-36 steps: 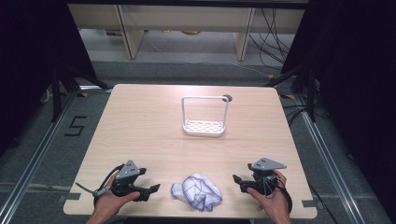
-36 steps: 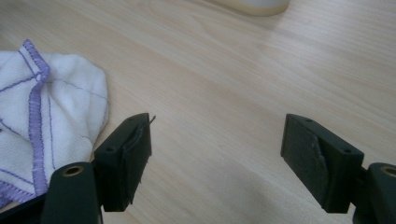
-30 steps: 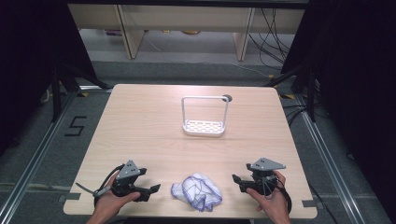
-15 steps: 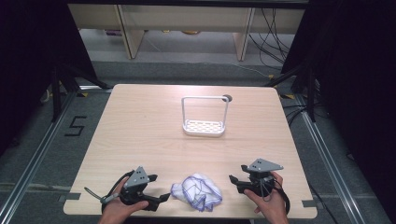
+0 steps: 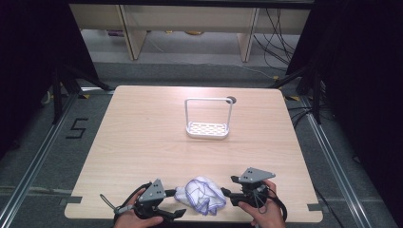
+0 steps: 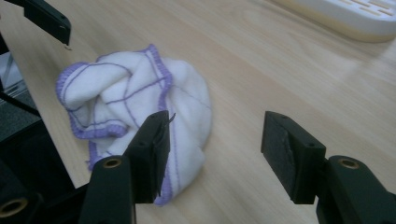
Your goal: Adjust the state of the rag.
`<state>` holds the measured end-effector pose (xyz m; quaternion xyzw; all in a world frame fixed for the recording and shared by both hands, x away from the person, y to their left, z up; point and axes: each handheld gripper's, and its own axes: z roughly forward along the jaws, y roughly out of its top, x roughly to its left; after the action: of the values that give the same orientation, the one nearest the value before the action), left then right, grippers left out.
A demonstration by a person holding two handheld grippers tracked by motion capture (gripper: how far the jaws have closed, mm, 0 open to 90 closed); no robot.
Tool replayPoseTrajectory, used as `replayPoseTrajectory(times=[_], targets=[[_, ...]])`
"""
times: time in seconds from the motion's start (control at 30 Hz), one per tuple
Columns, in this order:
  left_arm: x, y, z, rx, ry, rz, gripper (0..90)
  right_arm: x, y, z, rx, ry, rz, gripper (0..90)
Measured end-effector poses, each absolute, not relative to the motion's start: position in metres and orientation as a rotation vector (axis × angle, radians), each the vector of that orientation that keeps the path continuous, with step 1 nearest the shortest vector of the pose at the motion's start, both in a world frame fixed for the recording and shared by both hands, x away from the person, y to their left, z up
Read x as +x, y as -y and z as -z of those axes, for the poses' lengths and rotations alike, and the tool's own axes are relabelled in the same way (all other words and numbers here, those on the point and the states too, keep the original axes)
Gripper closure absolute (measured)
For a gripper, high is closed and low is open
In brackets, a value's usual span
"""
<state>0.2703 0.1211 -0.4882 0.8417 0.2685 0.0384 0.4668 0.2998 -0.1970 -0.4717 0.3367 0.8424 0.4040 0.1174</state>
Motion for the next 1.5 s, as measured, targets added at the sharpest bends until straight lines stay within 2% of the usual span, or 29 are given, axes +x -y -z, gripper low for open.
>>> replayPoseTrajectory(times=[0.23, 0.4, 0.5, 0.63, 0.77, 0.8, 1.03, 1.13, 1.17, 1.43, 1.5], targets=[[0.271, -0.106, 0.488, 2.048, -0.634, -0.137, 32.2, 0.297, 0.190, 0.472, 0.975, -2.493, -1.175, 43.8], [0.274, -0.093, 0.488, 2.068, -0.602, -0.181, 38.4, 0.299, 0.190, 0.473, 0.967, -2.504, -1.178, 44.2], [0.274, -0.087, 0.489, 2.115, -0.566, -0.231, 47.9, 0.298, 0.189, 0.473, 0.967, -2.501, -1.173, 45.5], [0.277, -0.087, 0.488, 2.140, -0.530, -0.291, 65.4, 0.296, 0.185, 0.474, 0.934, -2.516, -1.170, 49.0], [0.280, -0.089, 0.488, 2.147, -0.506, -0.297, 76.6, 0.295, 0.182, 0.475, 0.927, -2.546, -1.161, 51.9], [0.281, -0.091, 0.486, 2.157, -0.507, -0.290, 78.0, 0.295, 0.179, 0.477, 0.902, -2.555, -1.154, 55.2], [0.287, -0.099, 0.481, 2.132, -0.510, -0.297, 80.8, 0.295, 0.173, 0.488, 0.901, -2.603, -1.060, 70.0], [0.289, -0.102, 0.480, 2.100, -0.517, -0.294, 81.2, 0.294, 0.174, 0.489, 0.889, -2.610, -1.034, 83.7], [0.289, -0.104, 0.477, 2.106, -0.513, -0.297, 81.3, 0.294, 0.174, 0.489, 0.877, -2.597, -1.045, 85.9], [0.289, -0.119, 0.456, 2.039, -0.513, -0.276, 82.1, 0.297, 0.189, 0.453, 0.830, -2.548, -1.154, 87.5], [0.290, -0.126, 0.444, 2.027, -0.509, -0.279, 82.2, 0.299, 0.191, 0.432, 0.755, -2.533, -1.191, 87.5]])
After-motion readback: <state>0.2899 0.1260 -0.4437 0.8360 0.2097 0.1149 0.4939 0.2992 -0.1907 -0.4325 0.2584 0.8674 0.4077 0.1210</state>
